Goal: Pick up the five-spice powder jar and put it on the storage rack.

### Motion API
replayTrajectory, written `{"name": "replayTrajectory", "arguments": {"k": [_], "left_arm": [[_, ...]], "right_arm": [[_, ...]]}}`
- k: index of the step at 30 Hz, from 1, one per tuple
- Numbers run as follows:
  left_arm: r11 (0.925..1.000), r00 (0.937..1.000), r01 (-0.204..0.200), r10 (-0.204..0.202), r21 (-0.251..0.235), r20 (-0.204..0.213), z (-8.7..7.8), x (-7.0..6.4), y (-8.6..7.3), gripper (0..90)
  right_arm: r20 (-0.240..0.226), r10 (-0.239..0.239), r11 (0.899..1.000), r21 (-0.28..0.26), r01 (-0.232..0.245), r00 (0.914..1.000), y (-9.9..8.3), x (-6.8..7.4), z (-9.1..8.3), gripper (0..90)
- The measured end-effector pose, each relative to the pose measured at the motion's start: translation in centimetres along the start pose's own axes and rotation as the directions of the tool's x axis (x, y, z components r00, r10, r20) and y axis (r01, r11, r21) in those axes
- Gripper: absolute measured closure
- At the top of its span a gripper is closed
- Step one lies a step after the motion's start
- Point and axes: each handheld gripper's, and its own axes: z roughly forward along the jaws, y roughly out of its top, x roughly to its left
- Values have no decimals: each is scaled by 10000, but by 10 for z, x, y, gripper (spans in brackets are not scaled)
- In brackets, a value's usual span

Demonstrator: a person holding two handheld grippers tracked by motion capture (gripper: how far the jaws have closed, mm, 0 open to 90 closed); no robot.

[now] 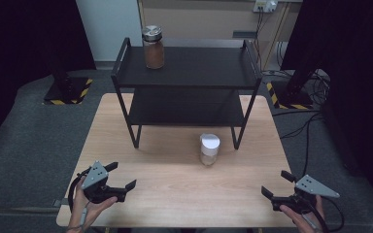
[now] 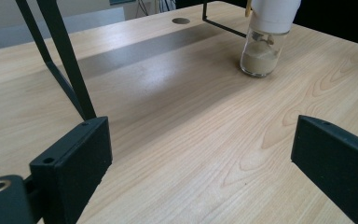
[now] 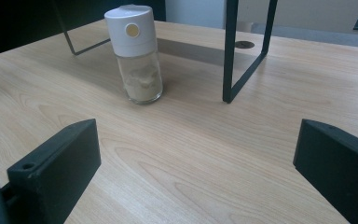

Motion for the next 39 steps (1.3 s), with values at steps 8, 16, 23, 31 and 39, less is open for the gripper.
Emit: {"name": "replayTrajectory", "arguments": {"k": [8, 16, 23, 31, 39], "left_arm": [[9998, 9988, -189, 189, 1, 461, 1, 6, -3, 41], [9977, 9942, -309, 369, -603, 1012, -1, 16, -7, 33], [9956, 9966, 50, 27, -933, 819, -3, 22, -10, 18], [9849, 9963, 303, -160, -1704, 850, -4, 27, -16, 7], [9790, 9970, 396, -255, -1998, 727, -8, 27, -20, 5]], "right_arm": [[20, -220, 9997, -132, 220, 9998, 1, 2, 3, 10], [97, -455, 9988, -173, 457, 9989, 3, 4, 7, 9], [213, -409, 9989, -202, 413, 9989, 2, 5, 7, 9], [297, -211, 9995, -245, 218, 9993, 0, 4, 6, 9], [354, -240, 9994, -253, 249, 9991, -1, 5, 4, 9]]}}
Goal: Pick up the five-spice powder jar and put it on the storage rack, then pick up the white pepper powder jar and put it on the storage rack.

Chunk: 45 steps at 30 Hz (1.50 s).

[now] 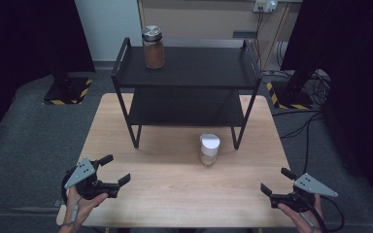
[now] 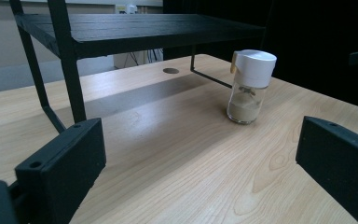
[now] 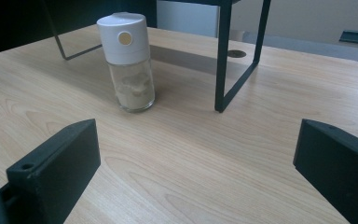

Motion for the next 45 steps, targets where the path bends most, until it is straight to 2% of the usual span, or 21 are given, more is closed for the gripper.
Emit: {"name": "replayTrajectory", "arguments": {"k": [4, 10, 28, 32, 38, 45], "left_arm": [[9998, 9999, -145, 145, 109, 24, 0, 0, 1, 6], [9998, 9996, -184, 181, 121, 221, 1, 1, 1, 9], [9989, 9986, -385, 375, 277, 362, 1, -1, 3, 11], [9988, 9986, -398, 388, 270, 362, 1, -2, 2, 11], [9991, 9990, -338, 330, 258, 311, 0, -1, 2, 10], [9991, 9995, -251, 243, 336, 219, 0, -1, 2, 5]], "right_arm": [[57, 140, 9999, -60, -140, 9999, -1, 0, -2, 8], [16, -11, 10000, -13, 11, 10000, 0, 0, -1, 8], [-29, -57, 10000, 62, 57, 10000, 1, 0, 0, 8], [-116, 170, 9999, 20, -170, 9998, 1, -2, -1, 8], [-177, 142, 9999, 4, -142, 9997, 9, -3, -5, 9], [-609, 328, 9994, -90, -334, 9976, 29, -10, -13, 11]]}}
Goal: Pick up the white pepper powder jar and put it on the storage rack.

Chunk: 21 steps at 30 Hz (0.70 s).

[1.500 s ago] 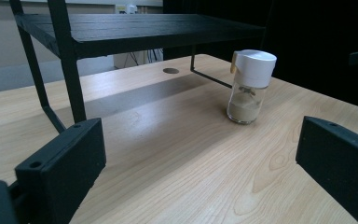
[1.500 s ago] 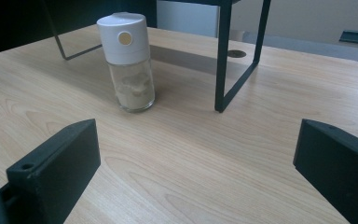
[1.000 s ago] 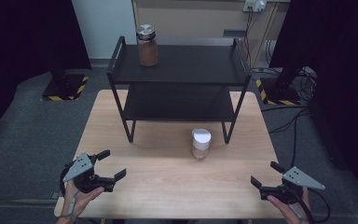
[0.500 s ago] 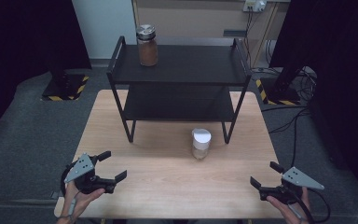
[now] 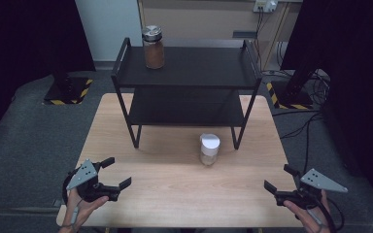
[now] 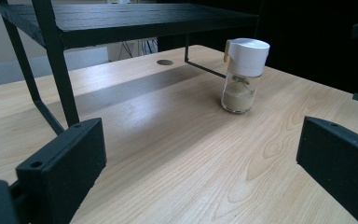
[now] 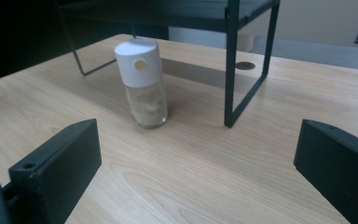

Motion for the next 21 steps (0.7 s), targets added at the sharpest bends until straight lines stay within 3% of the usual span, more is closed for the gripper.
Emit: {"name": "replayTrajectory", "arguments": {"k": [5, 11, 21], "left_arm": [[10000, 10000, 41, -40, 41, -27, 0, 1, 0, 4], [10000, 10000, 34, -34, 55, -33, 0, 0, 0, 4], [10000, 10000, 18, -18, 64, -7, 0, 0, 0, 4]], "right_arm": [[-284, -175, 9997, 183, 180, 9994, 24, -3, -3, 11], [-641, -504, 9967, 598, 543, 9967, 67, -7, -4, 15], [-1306, -942, 9830, 1446, 1130, 9869, 125, -9, 20, 15]]}}
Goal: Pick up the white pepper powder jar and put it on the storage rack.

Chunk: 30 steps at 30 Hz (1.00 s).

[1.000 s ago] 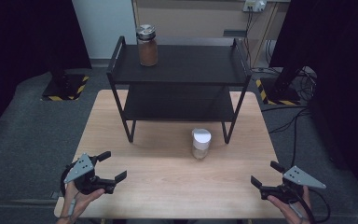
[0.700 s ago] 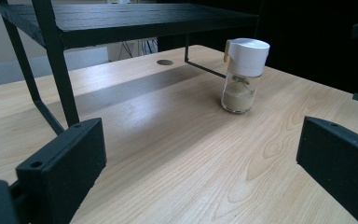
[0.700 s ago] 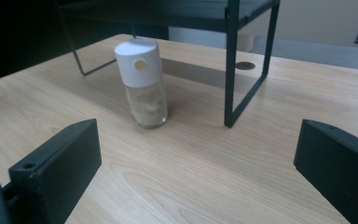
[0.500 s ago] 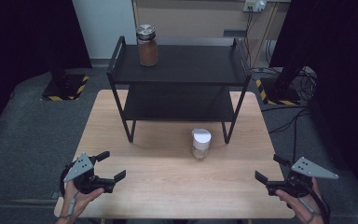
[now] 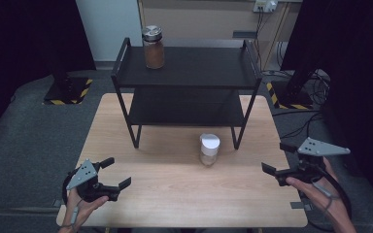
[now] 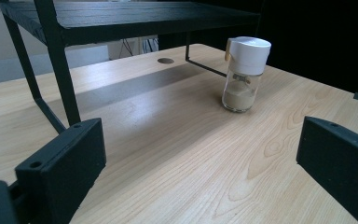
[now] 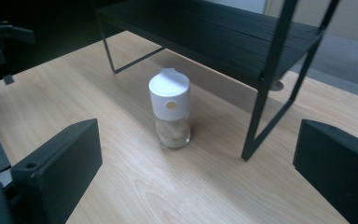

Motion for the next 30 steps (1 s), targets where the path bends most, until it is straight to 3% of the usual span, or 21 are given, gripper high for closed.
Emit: {"name": "replayTrajectory", "arguments": {"k": [6, 13, 21, 30], "left_arm": [[10000, 10000, 17, -17, -2, 5, 0, 1, 0, 4], [10000, 10000, 26, -26, -12, 33, 0, 1, 0, 4], [10000, 10000, 30, -30, -21, 56, 0, 1, -1, 4], [10000, 9999, -41, 40, 77, 119, 1, 1, 0, 5]], "right_arm": [[-194, -235, 9991, 346, 242, 9995, 26, -1, 23, 18], [-627, -496, 9965, 644, 537, 9968, 42, -4, 57, 25], [-725, -501, 9942, 910, 566, 9961, 49, -3, 90, 25], [-821, -170, 9930, 1149, 264, 9965, 45, -7, 117, 24]]}}
